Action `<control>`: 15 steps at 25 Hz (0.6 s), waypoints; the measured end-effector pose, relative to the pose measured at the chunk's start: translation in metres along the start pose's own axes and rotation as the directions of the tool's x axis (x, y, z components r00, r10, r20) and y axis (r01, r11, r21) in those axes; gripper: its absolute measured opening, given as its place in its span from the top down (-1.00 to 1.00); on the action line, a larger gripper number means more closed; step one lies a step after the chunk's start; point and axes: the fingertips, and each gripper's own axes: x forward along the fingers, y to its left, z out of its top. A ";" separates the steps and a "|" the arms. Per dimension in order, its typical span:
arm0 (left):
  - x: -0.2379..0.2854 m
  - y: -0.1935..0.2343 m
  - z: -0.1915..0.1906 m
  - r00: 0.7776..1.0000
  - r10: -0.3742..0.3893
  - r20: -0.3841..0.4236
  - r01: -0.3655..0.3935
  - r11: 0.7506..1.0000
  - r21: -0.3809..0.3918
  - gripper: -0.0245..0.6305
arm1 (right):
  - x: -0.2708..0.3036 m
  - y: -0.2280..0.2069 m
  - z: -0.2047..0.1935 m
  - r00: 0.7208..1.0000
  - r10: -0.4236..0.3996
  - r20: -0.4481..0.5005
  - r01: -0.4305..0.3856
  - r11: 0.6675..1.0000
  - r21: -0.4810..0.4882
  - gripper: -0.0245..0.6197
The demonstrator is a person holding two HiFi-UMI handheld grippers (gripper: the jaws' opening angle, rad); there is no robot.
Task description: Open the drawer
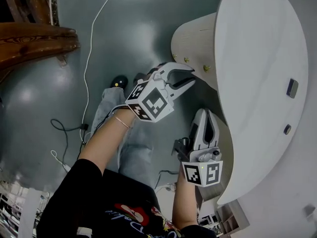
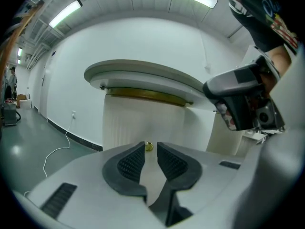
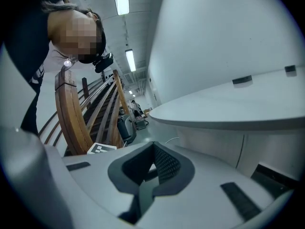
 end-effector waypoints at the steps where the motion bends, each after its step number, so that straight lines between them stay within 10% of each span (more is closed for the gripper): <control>1: 0.003 0.001 -0.002 1.000 0.000 0.000 0.000 1.000 -0.010 0.73 | 0.000 0.000 -0.001 1.000 -0.001 -0.003 0.001 1.000 0.001 0.92; 15: 0.039 0.003 -0.010 1.000 -0.021 -0.022 0.020 0.999 -0.040 0.50 | 0.000 0.000 0.005 1.000 -0.012 -0.009 0.012 1.000 0.007 0.92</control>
